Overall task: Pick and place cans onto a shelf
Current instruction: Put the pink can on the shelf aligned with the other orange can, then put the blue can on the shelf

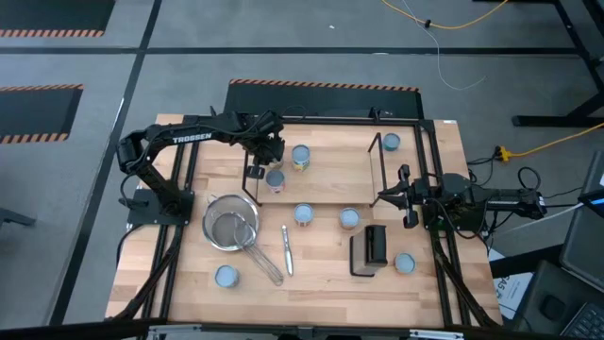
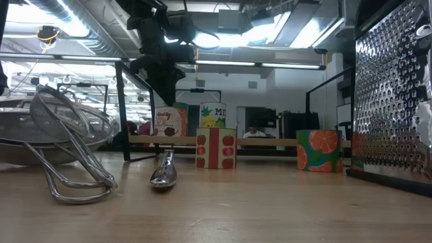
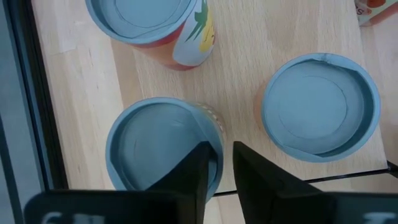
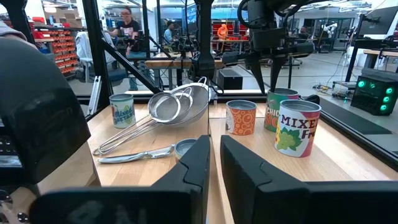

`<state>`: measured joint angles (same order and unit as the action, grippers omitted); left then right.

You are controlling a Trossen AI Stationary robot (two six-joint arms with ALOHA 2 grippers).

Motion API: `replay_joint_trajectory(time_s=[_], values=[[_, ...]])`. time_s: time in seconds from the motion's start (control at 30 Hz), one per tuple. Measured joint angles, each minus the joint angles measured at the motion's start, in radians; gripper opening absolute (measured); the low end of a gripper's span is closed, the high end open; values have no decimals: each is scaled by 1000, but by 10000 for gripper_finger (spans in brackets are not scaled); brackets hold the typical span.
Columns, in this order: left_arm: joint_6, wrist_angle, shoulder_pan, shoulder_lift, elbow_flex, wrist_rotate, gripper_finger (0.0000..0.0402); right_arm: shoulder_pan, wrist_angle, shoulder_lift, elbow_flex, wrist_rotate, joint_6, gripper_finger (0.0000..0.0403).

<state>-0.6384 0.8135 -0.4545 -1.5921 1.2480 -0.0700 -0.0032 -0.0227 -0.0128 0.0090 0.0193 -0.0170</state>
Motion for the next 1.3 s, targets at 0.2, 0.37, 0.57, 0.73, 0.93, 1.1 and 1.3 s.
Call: replay_joint_trajectory(time_s=[0.2, 0.37, 0.57, 0.73, 0.93, 1.1, 1.3], values=[[0, -3, 0, 0, 0, 0, 72, 0, 0, 0, 0, 0, 0, 45], [0, -22, 0, -1, -2, 3, 72, 0, 0, 0, 0, 0, 0, 45], [-1, -20, 6, -2, 24, 3, 72, 0, 0, 0, 0, 0, 0, 45], [0, -12, 18, -2, 60, 2, 73, 0, 0, 0, 0, 0, 0, 45], [0, 3, 40, -2, 110, 2, 73, 0, 0, 0, 0, 0, 0, 45], [13, 66, 57, -2, 176, 1, 73, 0, -1, 0, 0, 0, 0, 45], [108, 135, 100, -2, 266, 1, 73, 0, -1, 0, 0, 0, 0, 45]])
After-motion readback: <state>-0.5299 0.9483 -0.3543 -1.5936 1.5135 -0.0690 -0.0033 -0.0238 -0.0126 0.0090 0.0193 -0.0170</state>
